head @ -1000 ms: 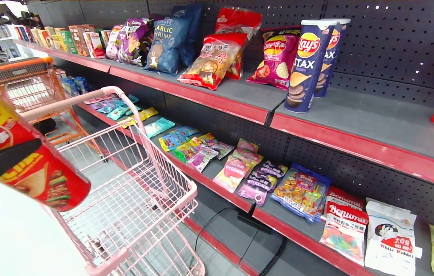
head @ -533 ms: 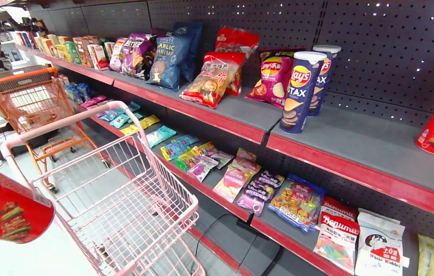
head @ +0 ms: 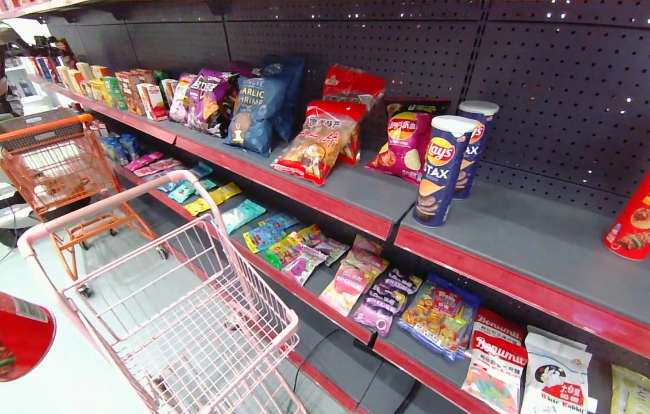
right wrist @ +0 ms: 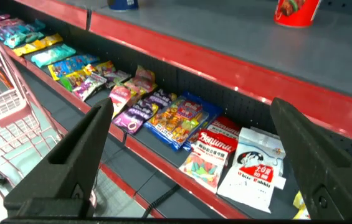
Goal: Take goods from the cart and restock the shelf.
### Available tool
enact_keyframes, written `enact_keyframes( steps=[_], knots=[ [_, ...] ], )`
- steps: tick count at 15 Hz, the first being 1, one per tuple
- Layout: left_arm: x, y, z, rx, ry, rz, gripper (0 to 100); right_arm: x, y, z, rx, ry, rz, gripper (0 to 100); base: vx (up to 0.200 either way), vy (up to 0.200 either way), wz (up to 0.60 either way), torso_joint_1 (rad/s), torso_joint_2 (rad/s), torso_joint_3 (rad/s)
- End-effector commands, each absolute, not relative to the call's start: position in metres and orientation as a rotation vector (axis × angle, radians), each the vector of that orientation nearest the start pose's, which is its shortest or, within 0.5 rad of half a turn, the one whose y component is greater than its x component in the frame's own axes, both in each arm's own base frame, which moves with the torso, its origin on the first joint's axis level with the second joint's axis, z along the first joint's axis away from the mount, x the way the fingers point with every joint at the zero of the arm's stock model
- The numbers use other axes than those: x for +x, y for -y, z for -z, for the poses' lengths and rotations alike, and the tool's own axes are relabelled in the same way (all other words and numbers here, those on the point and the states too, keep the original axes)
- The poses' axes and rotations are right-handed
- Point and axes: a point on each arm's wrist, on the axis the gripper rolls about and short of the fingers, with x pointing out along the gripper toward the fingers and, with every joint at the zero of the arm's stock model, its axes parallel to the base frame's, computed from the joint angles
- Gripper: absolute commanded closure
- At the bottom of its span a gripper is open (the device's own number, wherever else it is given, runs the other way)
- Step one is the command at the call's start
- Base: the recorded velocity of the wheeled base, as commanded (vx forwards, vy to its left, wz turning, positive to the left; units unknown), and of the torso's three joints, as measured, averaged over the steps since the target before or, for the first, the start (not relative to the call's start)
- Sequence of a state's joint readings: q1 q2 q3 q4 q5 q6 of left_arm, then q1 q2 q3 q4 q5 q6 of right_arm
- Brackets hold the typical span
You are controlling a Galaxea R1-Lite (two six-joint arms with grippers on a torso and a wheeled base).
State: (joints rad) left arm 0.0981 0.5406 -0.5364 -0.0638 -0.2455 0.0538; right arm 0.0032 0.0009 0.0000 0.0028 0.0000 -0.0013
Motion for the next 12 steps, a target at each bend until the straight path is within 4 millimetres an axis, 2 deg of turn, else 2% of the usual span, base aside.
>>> enact_keyframes(
  steps=[1,3,12],
  knots=[
    [0.0166,0.0038,-0.2351,0.066,0.075,0.142,100,-0.0227,0.0001,-0.0752,-0.002,-0.005,-0.003,0,0.0,0.0,0.0,0.051,-0.1,-0.066],
    [0.0138,0.0041,-0.2339,0.079,0.074,0.142,100,-0.0227,0.0001,-0.0752,0.002,-0.005,-0.002,0,0.0,0.0,0.0,0.013,-0.03,-0.011],
    [0.0117,0.0028,-0.2279,0.169,0.034,0.073,100,-0.0227,0.0001,-0.0752,0.002,-0.005,-0.002,0,0.0,0.0,-0.6,0.003,0.0,-0.002]
  ],
)
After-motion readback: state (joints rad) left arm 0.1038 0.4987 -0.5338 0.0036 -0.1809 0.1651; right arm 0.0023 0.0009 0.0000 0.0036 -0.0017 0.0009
